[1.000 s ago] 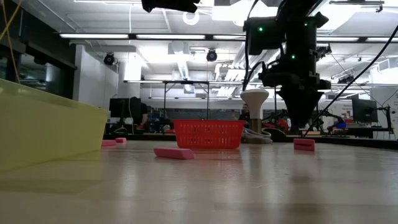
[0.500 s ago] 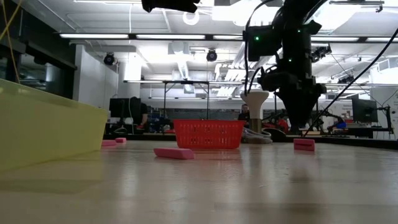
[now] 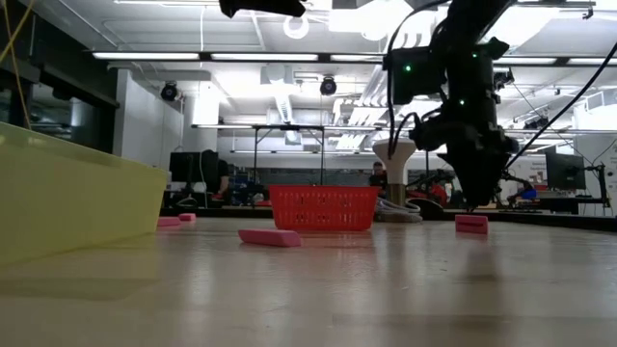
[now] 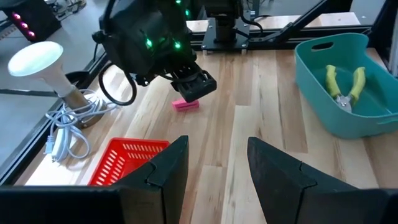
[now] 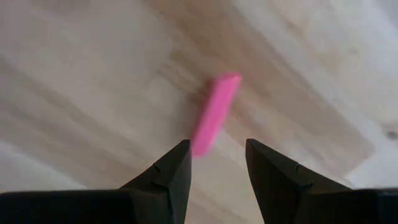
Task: Pick & Place School Supplies
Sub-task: Put the pink eraser into the red bin
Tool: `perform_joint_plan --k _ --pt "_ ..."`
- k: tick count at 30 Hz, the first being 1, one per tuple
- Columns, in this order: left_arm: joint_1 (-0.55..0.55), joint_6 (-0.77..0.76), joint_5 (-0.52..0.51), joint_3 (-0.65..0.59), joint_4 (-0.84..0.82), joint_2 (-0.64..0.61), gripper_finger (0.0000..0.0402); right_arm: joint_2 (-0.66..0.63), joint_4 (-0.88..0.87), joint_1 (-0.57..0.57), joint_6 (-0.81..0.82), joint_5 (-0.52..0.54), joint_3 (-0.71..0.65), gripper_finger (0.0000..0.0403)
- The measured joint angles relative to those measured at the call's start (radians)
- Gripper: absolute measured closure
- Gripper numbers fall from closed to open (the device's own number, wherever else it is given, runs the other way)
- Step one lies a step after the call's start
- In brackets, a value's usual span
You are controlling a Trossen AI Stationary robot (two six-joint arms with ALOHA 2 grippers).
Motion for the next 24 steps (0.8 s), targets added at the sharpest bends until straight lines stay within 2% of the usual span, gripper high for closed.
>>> perform_joint_plan --k 12,24 --pt "0.000 0.001 0.000 0.000 0.000 0.000 0.0242 0.000 0.079 -0.002 -0.028 -0.020 -0.005 0.0260" --pt "0.001 -0.001 0.000 0.000 0.001 0.000 0.0242 -0.001 0.260 -0.007 0.005 -0.031 -0.151 0.0260"
